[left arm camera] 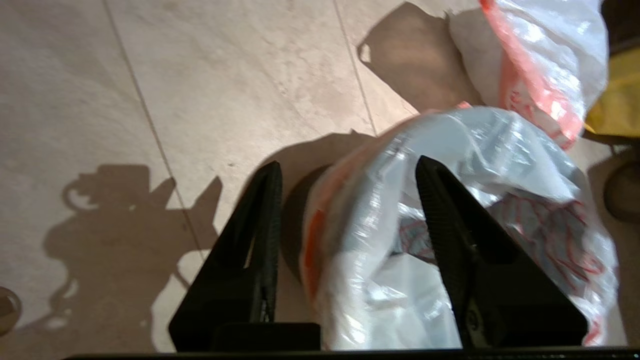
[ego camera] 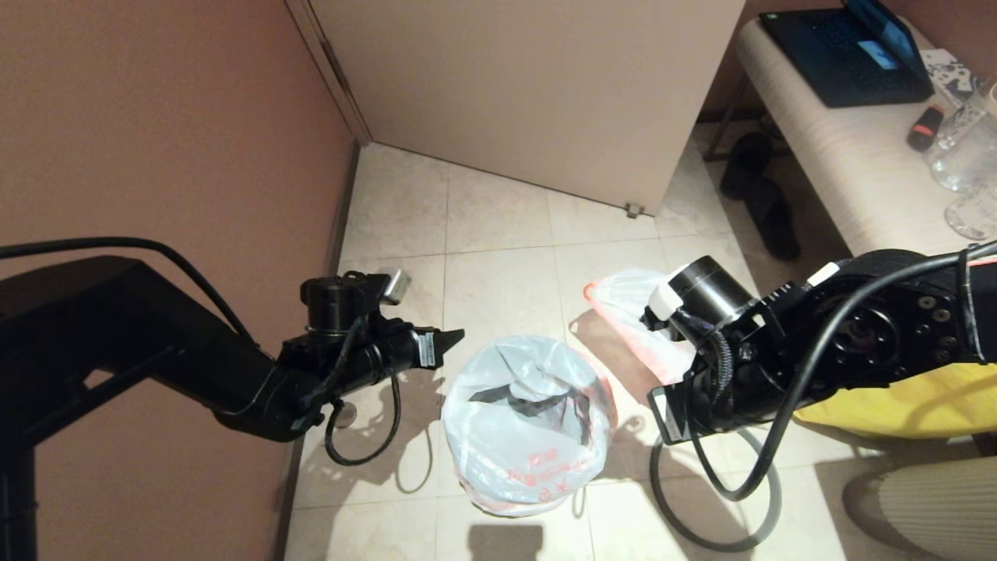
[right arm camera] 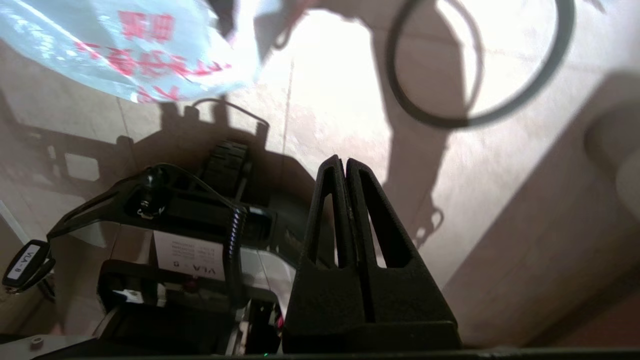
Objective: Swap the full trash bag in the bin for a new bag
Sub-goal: Put the new garbage bag on the trash can
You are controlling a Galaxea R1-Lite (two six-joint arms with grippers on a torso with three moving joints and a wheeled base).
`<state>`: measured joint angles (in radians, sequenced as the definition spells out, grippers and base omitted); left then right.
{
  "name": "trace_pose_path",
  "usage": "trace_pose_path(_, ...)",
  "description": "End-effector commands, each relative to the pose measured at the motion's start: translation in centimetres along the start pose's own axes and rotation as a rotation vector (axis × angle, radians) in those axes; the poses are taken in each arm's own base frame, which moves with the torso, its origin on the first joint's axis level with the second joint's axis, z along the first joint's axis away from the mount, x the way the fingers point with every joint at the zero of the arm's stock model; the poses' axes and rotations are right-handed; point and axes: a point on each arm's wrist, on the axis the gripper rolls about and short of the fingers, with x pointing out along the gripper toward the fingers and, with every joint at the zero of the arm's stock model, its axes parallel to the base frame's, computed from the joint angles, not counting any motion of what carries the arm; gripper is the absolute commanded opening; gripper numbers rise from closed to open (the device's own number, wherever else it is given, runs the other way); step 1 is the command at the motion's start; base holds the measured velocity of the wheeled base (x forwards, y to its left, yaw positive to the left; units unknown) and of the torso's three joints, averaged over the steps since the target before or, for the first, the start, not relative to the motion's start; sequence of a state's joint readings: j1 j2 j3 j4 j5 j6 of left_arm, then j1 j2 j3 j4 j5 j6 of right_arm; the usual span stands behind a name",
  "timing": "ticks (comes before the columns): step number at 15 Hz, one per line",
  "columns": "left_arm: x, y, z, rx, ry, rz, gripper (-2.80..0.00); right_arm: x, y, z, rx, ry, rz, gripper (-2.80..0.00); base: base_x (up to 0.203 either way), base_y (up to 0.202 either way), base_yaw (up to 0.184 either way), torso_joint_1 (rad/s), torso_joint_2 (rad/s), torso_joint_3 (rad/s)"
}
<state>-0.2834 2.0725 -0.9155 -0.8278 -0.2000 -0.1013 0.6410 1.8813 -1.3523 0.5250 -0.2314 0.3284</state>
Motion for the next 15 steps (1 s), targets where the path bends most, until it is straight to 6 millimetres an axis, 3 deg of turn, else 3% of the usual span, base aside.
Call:
trace_pose_path(1, 1.3, 2.8, -0.8, -0.021, -0.013, 0.054, -2.8, 3.1, 2.1, 0.4, -0.099, -0.006, 0.045, -2.8, 0.0, 0.0, 0.0, 0.0, 0.0, 0.0)
trace_pose_path(4, 4.6, 6.4, -4.4, -0.038, -0.029, 0.104, -2.8, 6.7, 4.9, 1.9, -0.277, -0.055, 0.13, -2.8, 0.0, 0.0, 0.0, 0.0, 0.0, 0.0)
trace_pose_path(6, 5.0, 7.8, -4.4, -0.042, -0.13, 0.102, -2.8, 9.2, 6.0, 2.9, -0.336, -0.082, 0.204, -2.8, 0.0, 0.0, 0.0, 0.0, 0.0, 0.0)
trace_pose_path(10, 4.9, 8.6, -4.7, -0.042, -0.18, 0.091, -2.8, 15.9, 5.7, 4.5, -0.39, -0.089, 0.225, -2.8, 0.0, 0.0, 0.0, 0.0, 0.0, 0.0)
trace_pose_path(12, 5.0, 8.6, -5.1, -0.034, -0.2, 0.073, -2.8, 18.0, 4.9, 5.3, -0.402, -0.092, 0.317, -2.8, 0.0, 0.0, 0.0, 0.0, 0.0, 0.0)
trace_pose_path(15, 5.2, 8.6, -5.8, -0.026, -0.212, 0.051, -2.8, 21.3, 4.9, 4.6, -0.473, -0.061, 0.342, -2.8, 0.0, 0.0, 0.0, 0.0, 0.0, 0.0)
